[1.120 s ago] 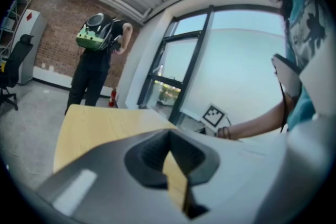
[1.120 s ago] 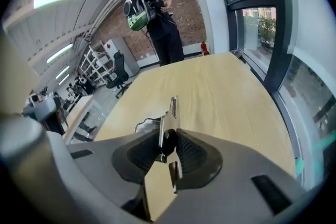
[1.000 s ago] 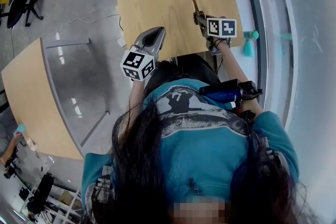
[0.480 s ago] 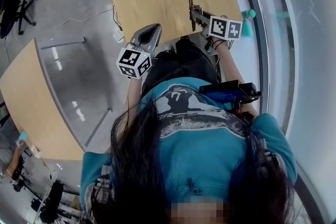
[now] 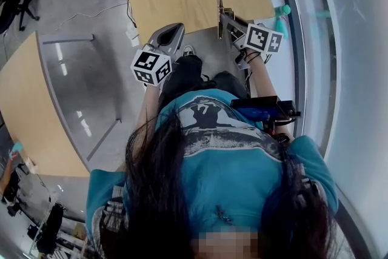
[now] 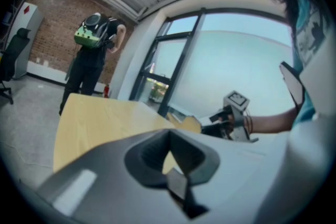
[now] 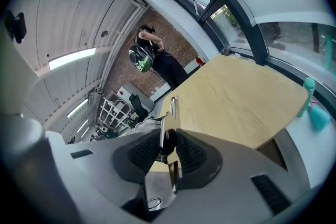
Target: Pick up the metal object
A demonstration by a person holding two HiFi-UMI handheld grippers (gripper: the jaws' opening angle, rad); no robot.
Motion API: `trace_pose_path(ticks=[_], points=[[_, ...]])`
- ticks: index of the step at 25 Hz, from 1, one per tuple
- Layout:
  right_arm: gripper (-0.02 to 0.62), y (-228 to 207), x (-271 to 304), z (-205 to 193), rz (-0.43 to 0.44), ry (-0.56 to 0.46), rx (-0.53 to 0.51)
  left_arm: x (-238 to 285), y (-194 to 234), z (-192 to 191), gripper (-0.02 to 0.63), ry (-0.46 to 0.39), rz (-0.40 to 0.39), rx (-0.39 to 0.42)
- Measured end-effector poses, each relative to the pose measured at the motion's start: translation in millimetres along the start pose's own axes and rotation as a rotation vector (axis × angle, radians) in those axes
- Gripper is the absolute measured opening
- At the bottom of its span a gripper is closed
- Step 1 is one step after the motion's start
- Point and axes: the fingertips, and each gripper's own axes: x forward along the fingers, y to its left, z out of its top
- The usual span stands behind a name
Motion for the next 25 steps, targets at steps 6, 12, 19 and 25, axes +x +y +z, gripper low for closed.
trace_pose_path(ticks=[6, 12, 19, 25], points=[[0.1, 5, 9, -7, 0.037, 0.0, 0.019, 4, 15, 1, -0.002, -0.003, 0.02, 0.012], [0.1, -21, -94, -66, 0.058, 0.004, 0.043, -7, -83, -40, -0.002, -0.017, 0.057, 0.008], [0.1, -60, -241, -129, 0.087, 0.01, 0.058, -37, -226, -95, -0.002, -0.019, 0.143, -0.004], [0.1, -54, -269, -161, 0.127, 0.024, 0.07, -73, -263, -113, -0.002, -0.013, 0.19, -0.001]])
